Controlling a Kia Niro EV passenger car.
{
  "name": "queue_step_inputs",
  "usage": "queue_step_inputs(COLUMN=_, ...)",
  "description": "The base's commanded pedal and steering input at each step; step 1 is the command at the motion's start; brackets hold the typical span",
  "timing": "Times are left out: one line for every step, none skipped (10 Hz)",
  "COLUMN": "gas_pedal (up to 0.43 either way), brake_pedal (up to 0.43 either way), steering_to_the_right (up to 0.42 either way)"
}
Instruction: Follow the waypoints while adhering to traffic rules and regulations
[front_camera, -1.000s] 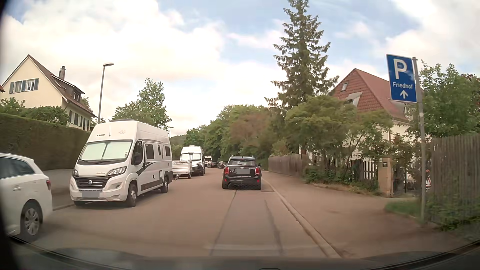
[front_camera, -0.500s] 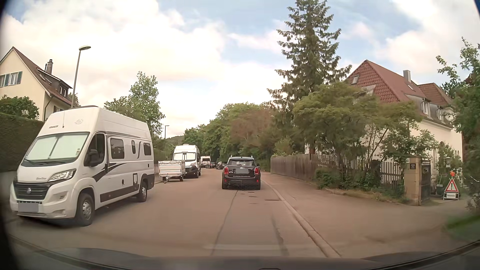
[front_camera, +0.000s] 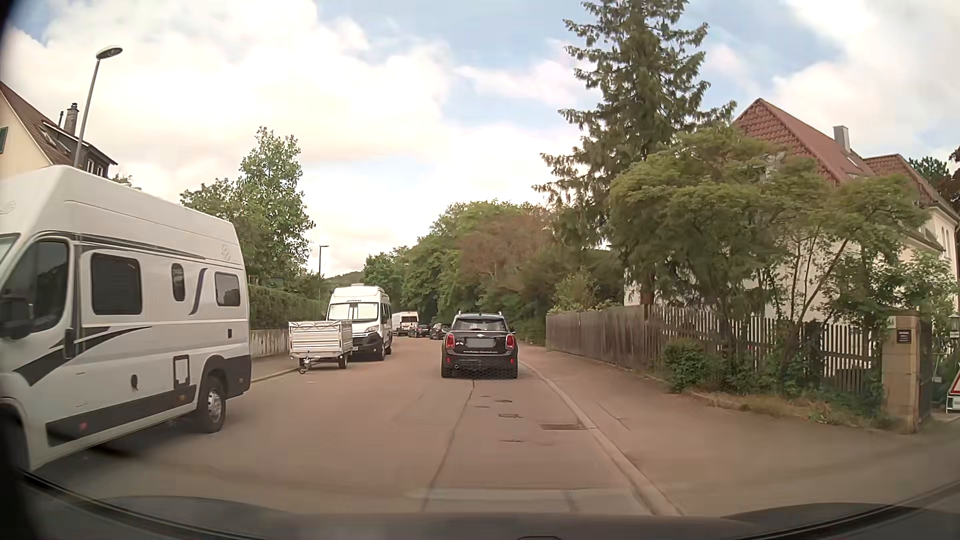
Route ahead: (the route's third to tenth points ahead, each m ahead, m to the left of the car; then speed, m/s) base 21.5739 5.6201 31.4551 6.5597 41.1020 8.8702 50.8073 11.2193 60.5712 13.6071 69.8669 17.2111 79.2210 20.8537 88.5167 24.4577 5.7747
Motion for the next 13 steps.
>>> queue_step_inputs(gas_pedal=0.079, brake_pedal=0.0, steering_to_the_right=-0.002)
queue_step_inputs(gas_pedal=0.079, brake_pedal=0.0, steering_to_the_right=-0.002)
queue_step_inputs(gas_pedal=0.079, brake_pedal=0.0, steering_to_the_right=-0.002)
queue_step_inputs(gas_pedal=0.079, brake_pedal=0.0, steering_to_the_right=-0.003)
queue_step_inputs(gas_pedal=0.087, brake_pedal=0.0, steering_to_the_right=-0.002)
queue_step_inputs(gas_pedal=0.087, brake_pedal=0.0, steering_to_the_right=-0.002)
queue_step_inputs(gas_pedal=0.087, brake_pedal=0.0, steering_to_the_right=-0.002)
queue_step_inputs(gas_pedal=0.087, brake_pedal=0.0, steering_to_the_right=-0.002)
queue_step_inputs(gas_pedal=0.087, brake_pedal=0.0, steering_to_the_right=-0.003)
queue_step_inputs(gas_pedal=0.087, brake_pedal=0.0, steering_to_the_right=-0.002)
queue_step_inputs(gas_pedal=0.087, brake_pedal=0.0, steering_to_the_right=-0.003)
queue_step_inputs(gas_pedal=0.087, brake_pedal=0.0, steering_to_the_right=-0.003)
queue_step_inputs(gas_pedal=0.087, brake_pedal=0.0, steering_to_the_right=-0.003)
